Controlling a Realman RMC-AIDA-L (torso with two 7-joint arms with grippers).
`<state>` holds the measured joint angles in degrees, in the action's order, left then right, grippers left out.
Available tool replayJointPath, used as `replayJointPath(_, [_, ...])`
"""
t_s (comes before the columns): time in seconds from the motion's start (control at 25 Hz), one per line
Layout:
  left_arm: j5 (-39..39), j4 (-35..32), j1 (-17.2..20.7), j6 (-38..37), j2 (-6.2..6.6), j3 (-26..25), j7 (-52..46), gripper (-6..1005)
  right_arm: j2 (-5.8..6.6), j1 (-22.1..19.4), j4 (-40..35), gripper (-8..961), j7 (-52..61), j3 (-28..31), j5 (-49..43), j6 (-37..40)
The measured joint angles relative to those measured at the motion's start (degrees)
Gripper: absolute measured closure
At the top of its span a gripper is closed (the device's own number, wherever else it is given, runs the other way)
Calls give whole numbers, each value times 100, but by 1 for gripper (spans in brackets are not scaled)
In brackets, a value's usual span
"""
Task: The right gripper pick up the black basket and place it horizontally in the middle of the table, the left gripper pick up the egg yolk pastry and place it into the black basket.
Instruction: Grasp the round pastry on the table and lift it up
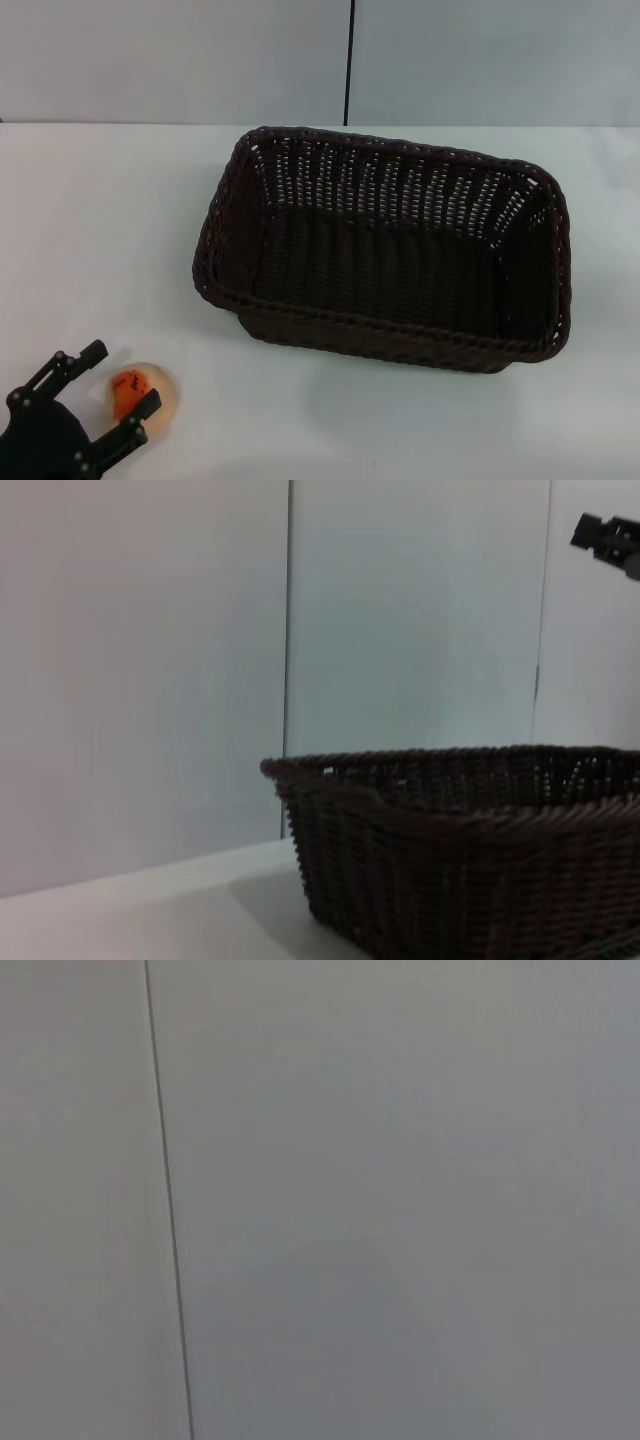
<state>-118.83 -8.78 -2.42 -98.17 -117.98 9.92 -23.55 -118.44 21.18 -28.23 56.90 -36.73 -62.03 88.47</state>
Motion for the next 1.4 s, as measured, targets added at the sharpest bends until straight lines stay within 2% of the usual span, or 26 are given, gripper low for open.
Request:
replayJointPath(0.48, [-36, 30, -22, 313, -3, 57, 16, 256, -1, -6, 106, 602, 18, -3, 5, 8])
replayJointPath(0.88, [-34, -9, -77, 507, -4, 369, 17, 259, 14, 3, 116, 602, 18, -7, -20, -2])
replayJointPath(1.04, [-34, -9, -87, 498, -5, 371, 17, 442, 14, 3, 140, 602, 17, -4, -29, -5])
replayJointPath(1.4, [-33, -10, -164, 385, -4, 363, 15, 652, 9, -34, 147, 602, 11, -1, -31, -7])
